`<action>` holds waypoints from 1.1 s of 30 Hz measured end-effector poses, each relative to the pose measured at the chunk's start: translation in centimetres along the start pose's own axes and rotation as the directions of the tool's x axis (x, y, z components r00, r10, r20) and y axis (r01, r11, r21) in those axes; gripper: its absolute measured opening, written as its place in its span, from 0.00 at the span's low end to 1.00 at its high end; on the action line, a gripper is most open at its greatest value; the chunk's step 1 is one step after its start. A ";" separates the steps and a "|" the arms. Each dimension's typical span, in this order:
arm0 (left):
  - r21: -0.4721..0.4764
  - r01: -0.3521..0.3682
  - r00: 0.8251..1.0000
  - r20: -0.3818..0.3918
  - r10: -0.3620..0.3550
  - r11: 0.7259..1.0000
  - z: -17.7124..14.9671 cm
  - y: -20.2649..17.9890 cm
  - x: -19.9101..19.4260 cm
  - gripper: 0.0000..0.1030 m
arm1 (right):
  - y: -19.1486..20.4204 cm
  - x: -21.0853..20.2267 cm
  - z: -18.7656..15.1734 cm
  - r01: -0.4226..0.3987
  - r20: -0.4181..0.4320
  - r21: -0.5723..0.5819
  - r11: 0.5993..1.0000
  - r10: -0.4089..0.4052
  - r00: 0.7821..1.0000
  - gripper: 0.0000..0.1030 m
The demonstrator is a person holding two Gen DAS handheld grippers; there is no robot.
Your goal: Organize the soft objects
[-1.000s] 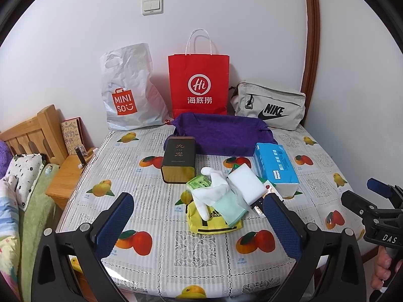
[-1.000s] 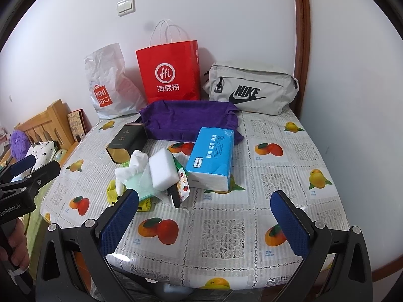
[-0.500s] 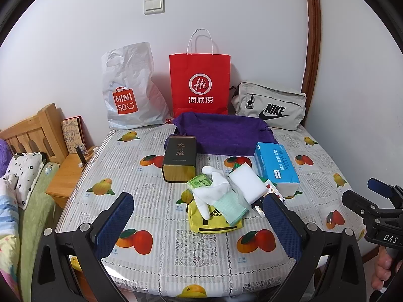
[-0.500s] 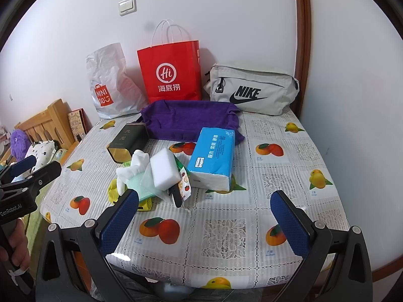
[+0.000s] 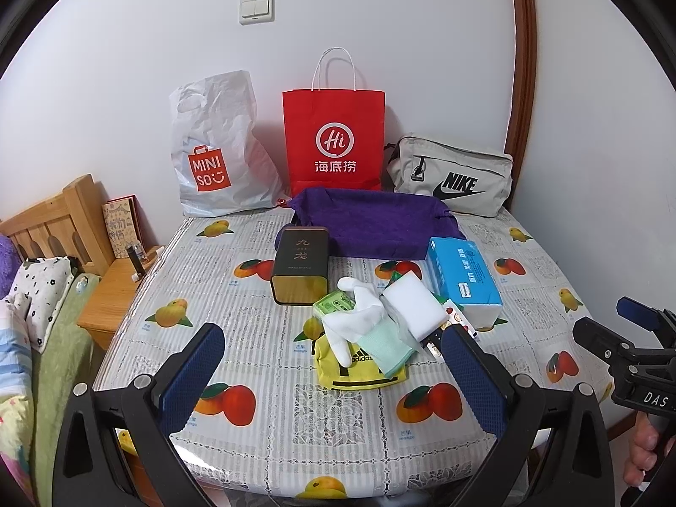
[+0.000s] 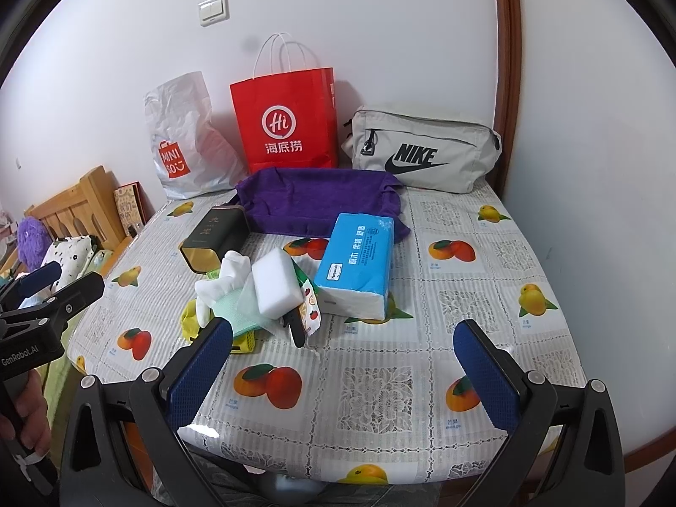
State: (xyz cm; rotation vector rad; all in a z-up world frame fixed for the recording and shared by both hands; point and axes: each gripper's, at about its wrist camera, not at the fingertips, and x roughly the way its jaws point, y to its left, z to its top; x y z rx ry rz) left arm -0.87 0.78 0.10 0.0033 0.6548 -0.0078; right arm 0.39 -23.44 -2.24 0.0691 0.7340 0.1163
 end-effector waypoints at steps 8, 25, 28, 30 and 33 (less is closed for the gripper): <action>-0.001 0.001 1.000 0.000 -0.001 1.000 0.0 0.0 0.0 1.00 | 0.0 -0.1 -0.1 0.002 0.003 -0.001 1.000 -0.002 1.000 1.00; -0.003 0.009 1.000 -0.004 -0.009 1.000 -0.5 0.1 0.2 1.00 | 0.0 -0.1 -0.2 -0.014 0.009 -0.004 1.000 0.014 1.000 1.00; -0.007 0.022 1.000 -0.015 -0.022 1.000 -0.6 0.4 0.7 1.00 | 0.0 -0.1 -0.3 -0.027 0.013 -0.009 1.000 0.027 1.000 1.00; -0.003 0.035 0.999 -0.029 -0.035 0.999 -0.6 0.5 1.2 1.00 | 0.1 0.0 -0.3 -0.024 0.015 -0.011 1.000 0.025 1.000 1.00; -0.014 0.062 0.996 -0.059 -0.063 0.998 -0.8 0.7 2.4 1.00 | 0.1 0.4 -0.2 -0.016 0.012 -0.011 1.000 0.016 1.000 1.00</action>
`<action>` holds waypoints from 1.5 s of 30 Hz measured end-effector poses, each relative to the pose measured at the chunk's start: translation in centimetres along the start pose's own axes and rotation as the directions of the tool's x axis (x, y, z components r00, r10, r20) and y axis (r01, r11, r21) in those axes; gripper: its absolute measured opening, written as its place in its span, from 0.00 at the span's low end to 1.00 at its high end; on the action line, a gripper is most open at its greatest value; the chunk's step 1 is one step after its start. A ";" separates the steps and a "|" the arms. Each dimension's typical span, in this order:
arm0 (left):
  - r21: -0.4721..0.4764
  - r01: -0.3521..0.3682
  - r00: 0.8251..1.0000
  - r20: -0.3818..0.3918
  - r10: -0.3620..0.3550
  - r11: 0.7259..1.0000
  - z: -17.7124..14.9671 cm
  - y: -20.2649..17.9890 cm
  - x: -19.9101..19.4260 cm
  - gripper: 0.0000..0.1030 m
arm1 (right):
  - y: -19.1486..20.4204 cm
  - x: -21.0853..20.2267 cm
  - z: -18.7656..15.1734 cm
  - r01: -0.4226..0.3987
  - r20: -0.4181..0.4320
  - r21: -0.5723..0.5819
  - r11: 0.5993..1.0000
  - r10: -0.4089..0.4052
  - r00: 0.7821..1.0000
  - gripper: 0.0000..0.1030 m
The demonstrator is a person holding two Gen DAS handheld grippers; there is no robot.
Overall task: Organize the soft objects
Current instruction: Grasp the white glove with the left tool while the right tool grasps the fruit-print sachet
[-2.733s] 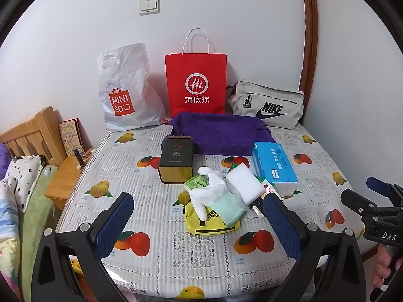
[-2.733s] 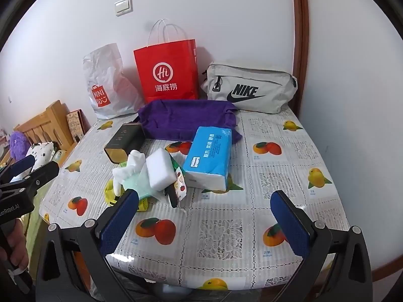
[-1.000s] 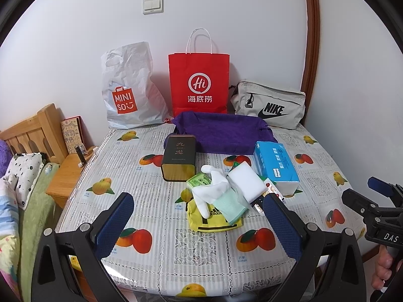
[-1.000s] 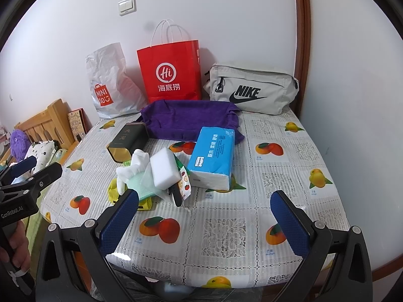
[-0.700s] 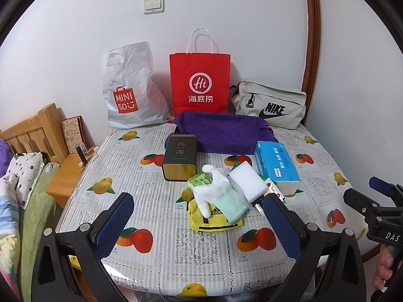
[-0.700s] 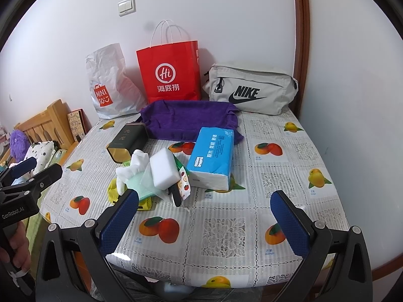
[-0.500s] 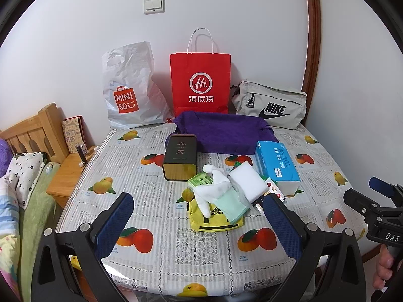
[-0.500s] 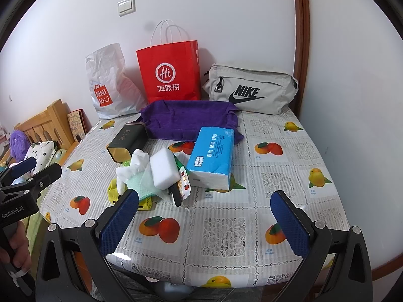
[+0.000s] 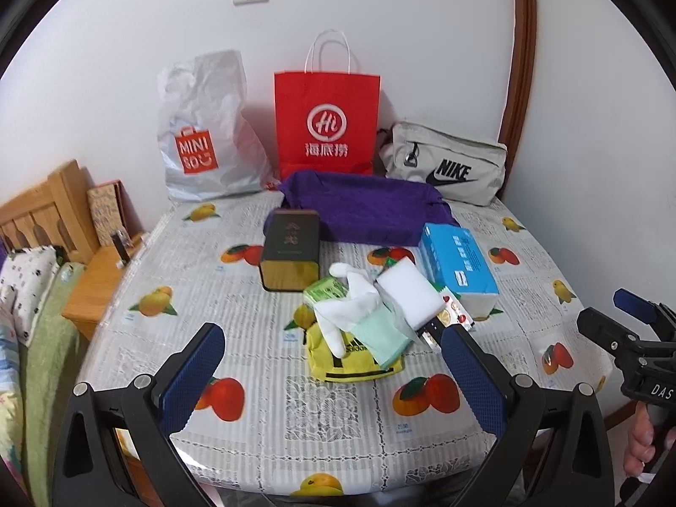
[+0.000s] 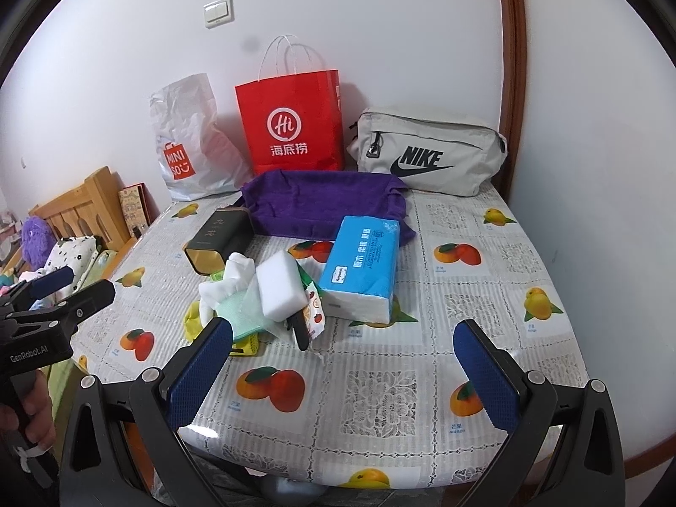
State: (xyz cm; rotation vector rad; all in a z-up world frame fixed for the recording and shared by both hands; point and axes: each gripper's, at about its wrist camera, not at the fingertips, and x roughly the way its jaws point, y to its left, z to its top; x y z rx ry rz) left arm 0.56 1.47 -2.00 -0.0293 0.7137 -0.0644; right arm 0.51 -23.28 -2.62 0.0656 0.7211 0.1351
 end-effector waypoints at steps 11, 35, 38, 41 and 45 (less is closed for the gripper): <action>-0.011 0.011 0.997 -0.074 -0.012 1.000 -1.6 0.8 5.8 1.00 | -1.2 3.7 -0.9 -0.016 -0.072 0.031 0.999 0.018 0.997 1.00; 0.130 0.119 0.985 -0.142 -0.100 0.984 -0.4 -1.0 16.8 0.77 | -1.7 13.5 -3.1 -0.074 -0.212 0.016 0.997 0.076 0.974 0.99; 0.150 0.137 0.981 -0.158 -0.113 0.979 -0.4 -1.3 17.6 0.65 | -1.8 13.9 -2.9 -0.084 -0.211 0.022 0.996 0.087 0.974 0.98; 0.157 0.171 0.976 -0.164 -0.145 0.973 -0.4 -1.3 17.7 0.36 | -1.8 14.2 -2.8 -0.099 -0.210 0.025 0.995 0.102 0.972 0.98; 0.144 0.208 0.969 -0.166 -0.184 0.968 -0.4 -0.9 17.3 0.16 | -1.4 14.7 -2.5 -0.103 -0.205 0.016 0.995 0.104 0.973 0.92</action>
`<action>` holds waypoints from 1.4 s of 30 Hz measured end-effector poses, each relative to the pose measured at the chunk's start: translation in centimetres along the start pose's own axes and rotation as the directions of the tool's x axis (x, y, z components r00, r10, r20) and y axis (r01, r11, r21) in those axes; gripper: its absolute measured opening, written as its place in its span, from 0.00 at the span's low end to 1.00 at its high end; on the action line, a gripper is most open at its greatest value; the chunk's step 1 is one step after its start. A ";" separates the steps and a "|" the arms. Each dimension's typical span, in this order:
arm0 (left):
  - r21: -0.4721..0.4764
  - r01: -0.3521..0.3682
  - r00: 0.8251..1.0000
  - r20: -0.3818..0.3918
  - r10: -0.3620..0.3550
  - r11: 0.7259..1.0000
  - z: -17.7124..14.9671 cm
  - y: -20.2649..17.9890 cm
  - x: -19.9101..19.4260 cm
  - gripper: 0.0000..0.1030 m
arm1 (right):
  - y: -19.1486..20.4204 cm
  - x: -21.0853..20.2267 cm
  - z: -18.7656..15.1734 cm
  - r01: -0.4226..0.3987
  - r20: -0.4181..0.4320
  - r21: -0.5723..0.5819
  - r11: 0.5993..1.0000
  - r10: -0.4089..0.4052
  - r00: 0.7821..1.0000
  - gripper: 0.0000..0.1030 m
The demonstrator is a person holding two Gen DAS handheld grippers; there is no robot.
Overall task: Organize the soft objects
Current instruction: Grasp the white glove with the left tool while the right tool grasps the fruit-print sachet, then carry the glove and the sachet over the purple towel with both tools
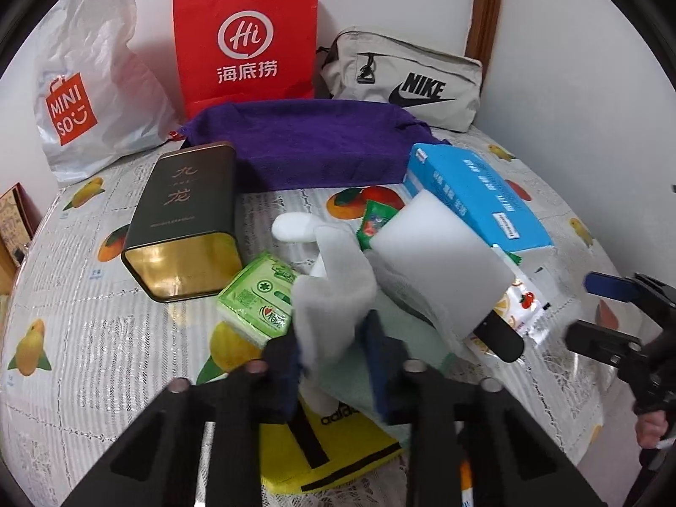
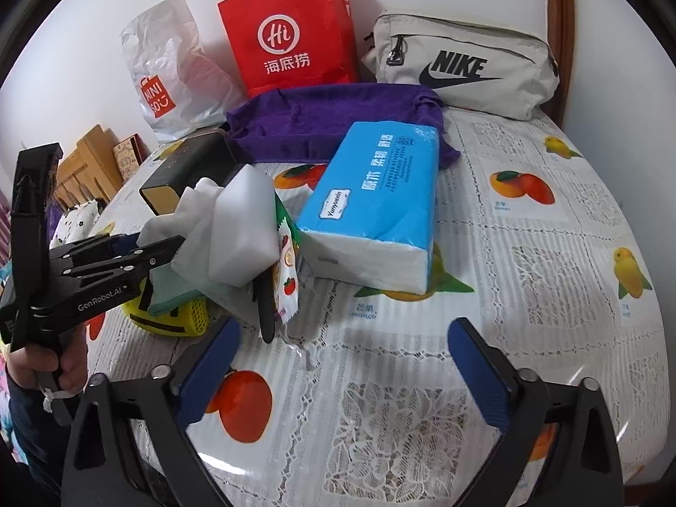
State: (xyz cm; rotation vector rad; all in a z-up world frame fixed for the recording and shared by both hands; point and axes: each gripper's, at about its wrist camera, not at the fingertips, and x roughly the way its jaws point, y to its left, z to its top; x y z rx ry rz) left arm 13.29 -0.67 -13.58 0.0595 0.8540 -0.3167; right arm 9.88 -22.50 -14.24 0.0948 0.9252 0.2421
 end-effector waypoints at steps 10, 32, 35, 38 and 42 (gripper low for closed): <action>-0.076 -0.027 0.999 0.044 0.030 0.997 -0.4 3.3 -3.5 0.12 | 1.3 1.8 1.1 -0.027 -0.022 -0.054 0.998 0.026 0.999 0.69; -0.124 -0.009 1.000 0.018 0.011 0.992 -1.0 4.7 -2.5 0.12 | 1.6 4.3 1.7 -0.194 -0.081 0.007 0.981 0.194 0.978 0.12; -0.131 -0.011 1.000 0.010 0.012 0.991 -1.0 4.8 -2.3 0.12 | 1.6 4.7 1.6 -0.219 -0.077 0.028 0.975 0.221 0.972 0.09; -0.142 0.002 1.000 0.016 0.000 0.990 -1.0 5.0 -2.7 0.12 | 2.1 3.4 1.5 -0.218 -0.040 -0.017 0.976 0.218 0.975 0.04; -0.141 0.008 0.999 0.037 -0.003 0.990 -0.8 4.9 -3.7 0.12 | 2.3 0.9 1.6 -0.200 0.009 -0.057 0.978 0.201 0.980 0.04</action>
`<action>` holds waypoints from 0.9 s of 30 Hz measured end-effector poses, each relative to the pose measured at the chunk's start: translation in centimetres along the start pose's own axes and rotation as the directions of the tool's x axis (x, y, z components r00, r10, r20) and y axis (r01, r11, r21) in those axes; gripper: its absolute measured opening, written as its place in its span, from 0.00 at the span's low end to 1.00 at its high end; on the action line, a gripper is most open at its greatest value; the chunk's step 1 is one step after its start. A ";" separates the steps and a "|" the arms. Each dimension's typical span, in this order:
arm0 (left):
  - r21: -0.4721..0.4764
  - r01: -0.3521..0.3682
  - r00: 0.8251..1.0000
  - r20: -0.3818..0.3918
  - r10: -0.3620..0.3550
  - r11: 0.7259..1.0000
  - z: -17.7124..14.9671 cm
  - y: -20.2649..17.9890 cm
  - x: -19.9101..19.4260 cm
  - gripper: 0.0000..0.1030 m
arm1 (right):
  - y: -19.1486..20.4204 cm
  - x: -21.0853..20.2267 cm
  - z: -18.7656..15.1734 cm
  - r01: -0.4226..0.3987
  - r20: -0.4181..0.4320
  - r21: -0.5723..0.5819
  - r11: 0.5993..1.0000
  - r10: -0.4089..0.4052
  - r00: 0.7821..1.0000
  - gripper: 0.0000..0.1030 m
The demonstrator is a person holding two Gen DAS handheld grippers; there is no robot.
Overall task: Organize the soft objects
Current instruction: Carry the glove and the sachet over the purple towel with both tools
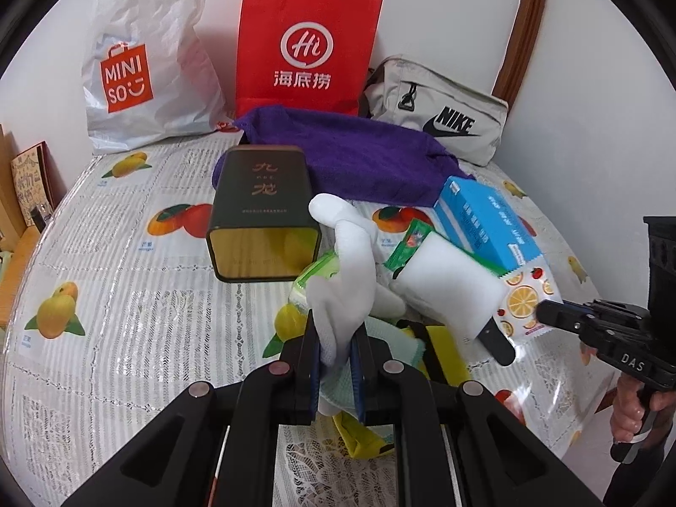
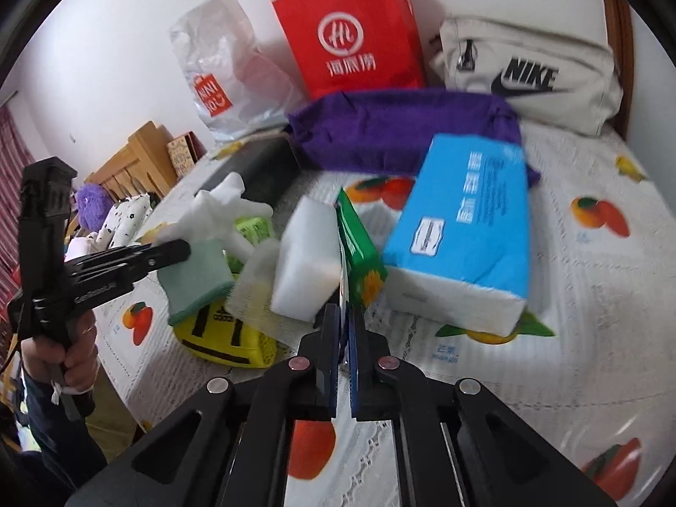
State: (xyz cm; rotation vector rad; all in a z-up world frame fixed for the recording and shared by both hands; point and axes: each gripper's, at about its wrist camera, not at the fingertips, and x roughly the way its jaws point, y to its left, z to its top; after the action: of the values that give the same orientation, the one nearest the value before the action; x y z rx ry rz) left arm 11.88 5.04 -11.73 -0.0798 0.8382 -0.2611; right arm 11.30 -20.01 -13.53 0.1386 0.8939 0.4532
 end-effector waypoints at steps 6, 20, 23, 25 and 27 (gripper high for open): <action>-0.008 -0.021 0.999 0.026 0.022 1.000 0.1 0.3 -1.9 0.11 | 0.0 -2.5 -0.5 0.046 0.033 -0.009 0.999 -0.046 0.998 0.04; -0.063 -0.071 0.997 0.037 0.074 0.995 0.4 2.4 -3.8 0.11 | -2.3 -5.3 -1.8 0.176 0.049 0.029 0.984 -0.177 0.983 0.04; -0.065 -0.085 0.995 0.039 0.088 0.994 0.8 2.7 -3.9 0.11 | -2.5 -5.6 -1.6 0.187 0.054 0.035 0.982 -0.188 0.981 0.04; -0.071 -0.097 0.994 0.038 0.100 0.993 1.1 3.0 -4.0 0.11 | -2.6 -5.7 -1.4 0.191 0.058 0.038 0.981 -0.193 0.979 0.04; -0.075 -0.096 0.994 0.041 0.099 0.993 1.6 3.2 -4.0 0.11 | -2.8 -5.9 -1.0 0.192 0.065 0.041 0.980 -0.195 0.979 0.04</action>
State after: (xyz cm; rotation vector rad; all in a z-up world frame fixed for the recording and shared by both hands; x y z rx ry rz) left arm 11.13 9.13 -8.29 -0.1120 0.8051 -0.1366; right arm 8.20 -25.19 -10.75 0.0966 0.8387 0.2503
